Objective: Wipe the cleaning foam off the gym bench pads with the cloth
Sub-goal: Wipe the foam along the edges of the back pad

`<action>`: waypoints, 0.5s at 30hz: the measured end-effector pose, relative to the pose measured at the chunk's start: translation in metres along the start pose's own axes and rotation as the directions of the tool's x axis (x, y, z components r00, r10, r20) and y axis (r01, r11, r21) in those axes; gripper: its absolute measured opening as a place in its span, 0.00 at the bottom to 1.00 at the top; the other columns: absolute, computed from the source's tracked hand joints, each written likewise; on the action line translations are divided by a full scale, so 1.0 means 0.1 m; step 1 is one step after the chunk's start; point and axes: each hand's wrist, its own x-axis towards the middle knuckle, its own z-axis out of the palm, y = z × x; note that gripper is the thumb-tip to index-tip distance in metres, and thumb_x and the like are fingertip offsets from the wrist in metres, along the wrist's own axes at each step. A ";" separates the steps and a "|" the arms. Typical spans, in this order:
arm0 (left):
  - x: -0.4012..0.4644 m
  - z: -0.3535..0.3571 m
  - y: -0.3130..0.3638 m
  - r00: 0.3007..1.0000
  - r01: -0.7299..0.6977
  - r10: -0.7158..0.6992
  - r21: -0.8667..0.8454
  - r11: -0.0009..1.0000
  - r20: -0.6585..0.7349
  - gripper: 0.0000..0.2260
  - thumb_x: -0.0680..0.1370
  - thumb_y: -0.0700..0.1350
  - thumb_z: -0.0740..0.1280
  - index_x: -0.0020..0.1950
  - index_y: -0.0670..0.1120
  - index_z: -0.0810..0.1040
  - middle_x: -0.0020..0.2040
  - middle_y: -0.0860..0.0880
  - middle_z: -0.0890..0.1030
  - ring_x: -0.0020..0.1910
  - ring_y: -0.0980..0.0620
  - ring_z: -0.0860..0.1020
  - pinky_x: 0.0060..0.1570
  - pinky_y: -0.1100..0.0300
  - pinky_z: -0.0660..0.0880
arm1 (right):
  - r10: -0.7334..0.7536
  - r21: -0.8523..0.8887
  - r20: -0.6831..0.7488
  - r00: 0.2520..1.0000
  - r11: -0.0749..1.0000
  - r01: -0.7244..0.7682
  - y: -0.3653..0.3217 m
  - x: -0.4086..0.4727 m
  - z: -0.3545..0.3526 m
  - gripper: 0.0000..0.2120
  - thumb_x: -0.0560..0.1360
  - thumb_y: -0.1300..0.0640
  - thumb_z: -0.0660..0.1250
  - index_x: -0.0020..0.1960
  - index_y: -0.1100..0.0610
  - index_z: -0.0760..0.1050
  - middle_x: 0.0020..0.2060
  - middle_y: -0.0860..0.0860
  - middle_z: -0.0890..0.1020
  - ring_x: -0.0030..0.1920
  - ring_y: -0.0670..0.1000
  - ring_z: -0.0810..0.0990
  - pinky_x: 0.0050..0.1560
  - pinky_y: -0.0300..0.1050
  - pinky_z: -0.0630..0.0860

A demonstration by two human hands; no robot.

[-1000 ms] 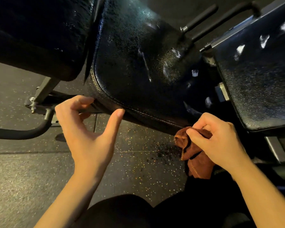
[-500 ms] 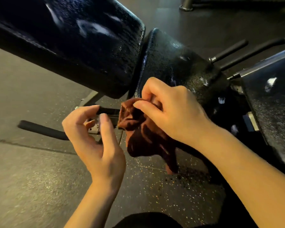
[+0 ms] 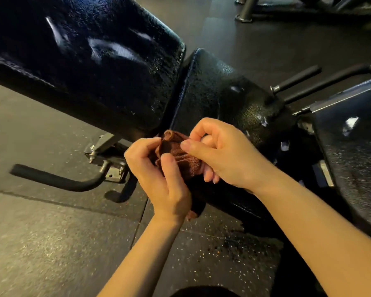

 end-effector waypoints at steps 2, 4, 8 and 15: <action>-0.01 0.03 0.01 0.994 0.097 -0.099 -0.054 0.994 -0.038 0.10 0.77 0.47 0.54 0.57 0.47 0.66 0.52 0.49 0.67 0.51 0.51 0.69 0.53 0.54 0.69 | -0.019 0.002 -0.052 0.998 1.000 0.019 0.03 -0.05 0.03 0.07 0.77 0.52 0.66 0.43 0.53 0.71 0.23 0.50 0.78 0.22 0.46 0.77 0.23 0.37 0.71; 0.01 0.07 0.09 0.949 0.277 -0.298 -0.183 0.943 -0.104 0.10 0.76 0.48 0.55 0.56 0.48 0.66 0.50 0.48 0.67 0.49 0.56 0.69 0.52 0.61 0.68 | -0.038 0.005 -0.115 0.993 0.999 0.039 0.05 -0.10 0.07 0.07 0.77 0.53 0.66 0.43 0.54 0.72 0.25 0.50 0.78 0.23 0.45 0.77 0.25 0.36 0.72; -0.08 0.12 0.16 0.549 0.727 -0.833 -0.531 0.435 0.070 0.20 0.81 0.56 0.52 0.58 0.41 0.71 0.50 0.43 0.77 0.47 0.55 0.80 0.45 0.62 0.76 | -0.066 -0.020 -0.232 0.971 0.998 0.063 0.07 -0.19 0.14 0.07 0.77 0.54 0.66 0.43 0.56 0.72 0.26 0.50 0.78 0.25 0.46 0.76 0.29 0.40 0.74; -0.05 -0.06 0.15 0.260 0.875 -0.939 -0.466 0.130 0.226 0.29 0.82 0.62 0.46 0.50 0.46 0.80 0.46 0.44 0.85 0.41 0.50 0.84 0.38 0.60 0.79 | -0.085 0.004 -0.346 0.934 0.996 0.093 0.07 -0.29 0.20 0.02 0.79 0.56 0.64 0.49 0.52 0.70 0.28 0.55 0.78 0.28 0.50 0.76 0.33 0.47 0.74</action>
